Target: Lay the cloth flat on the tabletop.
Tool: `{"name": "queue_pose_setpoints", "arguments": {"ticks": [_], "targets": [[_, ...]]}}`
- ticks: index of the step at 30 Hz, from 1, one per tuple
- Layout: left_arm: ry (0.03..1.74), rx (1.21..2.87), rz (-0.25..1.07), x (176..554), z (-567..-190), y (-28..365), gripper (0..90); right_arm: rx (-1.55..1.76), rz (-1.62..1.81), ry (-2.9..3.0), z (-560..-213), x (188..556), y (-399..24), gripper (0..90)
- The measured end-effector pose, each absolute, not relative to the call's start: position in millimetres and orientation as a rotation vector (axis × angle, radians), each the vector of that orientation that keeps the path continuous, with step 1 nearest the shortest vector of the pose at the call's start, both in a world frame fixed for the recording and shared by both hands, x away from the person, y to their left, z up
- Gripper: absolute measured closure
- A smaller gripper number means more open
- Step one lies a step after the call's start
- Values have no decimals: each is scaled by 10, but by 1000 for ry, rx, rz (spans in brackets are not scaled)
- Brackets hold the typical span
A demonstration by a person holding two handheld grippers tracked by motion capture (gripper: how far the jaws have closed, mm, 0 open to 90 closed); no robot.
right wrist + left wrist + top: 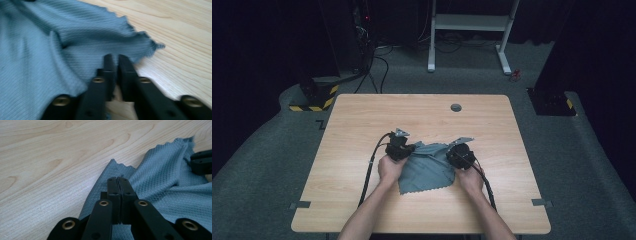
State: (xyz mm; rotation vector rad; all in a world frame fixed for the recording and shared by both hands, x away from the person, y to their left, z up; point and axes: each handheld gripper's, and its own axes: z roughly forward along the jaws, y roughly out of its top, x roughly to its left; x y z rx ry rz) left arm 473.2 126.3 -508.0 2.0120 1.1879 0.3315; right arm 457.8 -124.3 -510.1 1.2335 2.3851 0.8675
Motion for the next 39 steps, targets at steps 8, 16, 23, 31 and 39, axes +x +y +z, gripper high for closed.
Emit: {"name": "queue_pose_setpoints", "arguments": {"ticks": [8,16,23,31,39], "targets": [[1157,1997,290,4552,-5057,1396,892,1169,825,2410,-5070,4440,-1324,900],[1155,2001,345,4580,-4975,1360,810,1187,777,2382,-5027,4498,-1338,848],[1146,1999,341,4625,-4949,1375,719,1206,827,2304,-4977,4552,-1277,732],[1153,2068,333,4729,-5028,1221,898,1265,828,2334,-5097,4658,-1313,841],[1147,2040,421,4741,-4879,1299,900,1240,835,2335,-5075,4656,-1325,896]]}}
